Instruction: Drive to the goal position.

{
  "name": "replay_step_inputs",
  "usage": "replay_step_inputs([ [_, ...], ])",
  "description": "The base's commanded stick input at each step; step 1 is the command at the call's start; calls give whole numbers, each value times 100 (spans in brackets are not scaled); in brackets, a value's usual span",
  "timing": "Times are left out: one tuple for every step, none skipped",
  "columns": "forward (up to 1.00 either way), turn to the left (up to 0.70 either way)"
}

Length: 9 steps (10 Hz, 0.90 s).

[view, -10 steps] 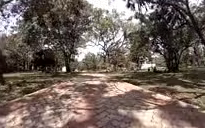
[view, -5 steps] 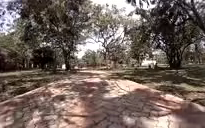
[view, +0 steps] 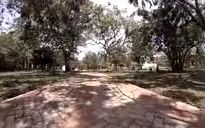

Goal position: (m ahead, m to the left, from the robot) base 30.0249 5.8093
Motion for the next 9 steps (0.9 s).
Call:
replay_step_inputs([
  [70,0],
  [70,0],
  [70,0],
  [70,0],
  [70,0],
  [70,0],
  [70,0],
  [70,0],
  [70,0],
])
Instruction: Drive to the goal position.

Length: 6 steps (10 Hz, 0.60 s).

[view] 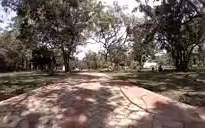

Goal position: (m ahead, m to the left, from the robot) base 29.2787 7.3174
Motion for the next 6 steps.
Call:
replay_step_inputs([
  [70,0],
  [70,0],
  [70,0],
  [70,0],
  [70,0],
  [70,0],
])
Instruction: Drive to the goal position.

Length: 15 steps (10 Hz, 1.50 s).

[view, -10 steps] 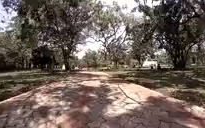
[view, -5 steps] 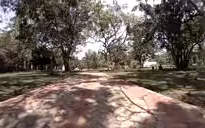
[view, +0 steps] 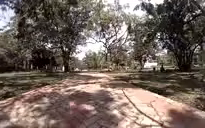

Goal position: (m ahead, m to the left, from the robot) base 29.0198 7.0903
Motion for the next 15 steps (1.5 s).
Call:
replay_step_inputs([
  [70,0],
  [70,0],
  [70,0],
  [70,0],
  [70,0],
  [70,0],
  [70,0],
  [70,0],
  [70,0],
  [70,0],
  [70,0],
  [70,0],
  [70,0],
  [70,0],
  [70,0],
])
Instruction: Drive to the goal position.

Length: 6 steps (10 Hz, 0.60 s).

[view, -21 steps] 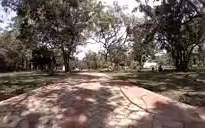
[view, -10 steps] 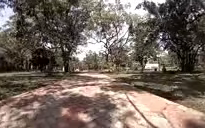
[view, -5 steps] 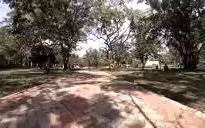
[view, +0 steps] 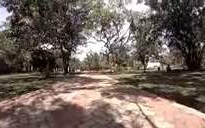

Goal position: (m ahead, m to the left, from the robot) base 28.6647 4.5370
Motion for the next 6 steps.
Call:
replay_step_inputs([
  [70,0],
  [70,0],
  [70,0],
  [70,0],
  [70,0],
  [70,0],
])
